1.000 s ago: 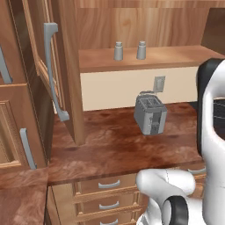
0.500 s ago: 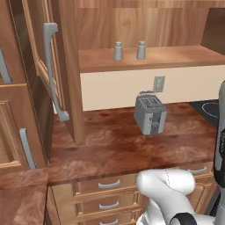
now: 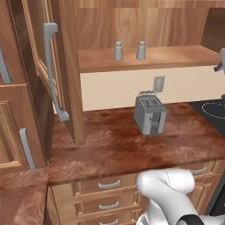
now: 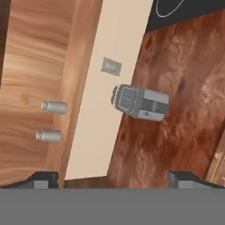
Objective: Move the shaker and shaker from the cabinet to the dining counter.
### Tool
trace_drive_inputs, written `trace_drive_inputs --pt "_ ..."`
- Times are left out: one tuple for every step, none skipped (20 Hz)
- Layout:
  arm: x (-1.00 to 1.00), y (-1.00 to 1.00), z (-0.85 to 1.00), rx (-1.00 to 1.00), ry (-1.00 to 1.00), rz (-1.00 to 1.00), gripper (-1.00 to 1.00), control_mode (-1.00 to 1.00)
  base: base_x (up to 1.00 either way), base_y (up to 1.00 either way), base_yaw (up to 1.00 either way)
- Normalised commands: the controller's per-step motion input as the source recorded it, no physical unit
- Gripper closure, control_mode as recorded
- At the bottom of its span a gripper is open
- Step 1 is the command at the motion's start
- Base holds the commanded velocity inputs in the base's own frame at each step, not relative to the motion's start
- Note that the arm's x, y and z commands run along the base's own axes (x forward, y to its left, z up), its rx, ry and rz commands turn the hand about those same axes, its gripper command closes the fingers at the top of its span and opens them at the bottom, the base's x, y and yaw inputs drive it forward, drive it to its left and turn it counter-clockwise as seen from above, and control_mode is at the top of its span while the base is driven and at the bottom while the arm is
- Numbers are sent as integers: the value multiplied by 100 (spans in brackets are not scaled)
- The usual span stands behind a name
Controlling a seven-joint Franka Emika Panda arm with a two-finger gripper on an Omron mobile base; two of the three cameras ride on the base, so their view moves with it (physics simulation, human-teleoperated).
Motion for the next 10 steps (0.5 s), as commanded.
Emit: trace_drive_inputs --pt "0 30 16 -29 -8 30 -100 -100 0 0 0" --pt "0 31 15 -29 -7 30 -100 -100 0 0 0" --pt "1 31 14 -30 -10 29 -100 -100 0 0 0" --pt "5 31 12 -30 -13 28 -100 -100 0 0 0" --pt "8 32 11 -29 -17 27 -100 -100 0 0 0" --pt "13 32 11 -29 -22 25 -100 -100 0 0 0" --pt "18 32 9 -29 -23 22 -100 -100 0 0 0" --pt "22 32 9 -29 -26 18 -100 -100 0 0 0" --pt "26 32 8 -29 -25 9 -100 -100 0 0 0" --pt "29 33 9 -29 -26 4 -100 -100 0 0 0"
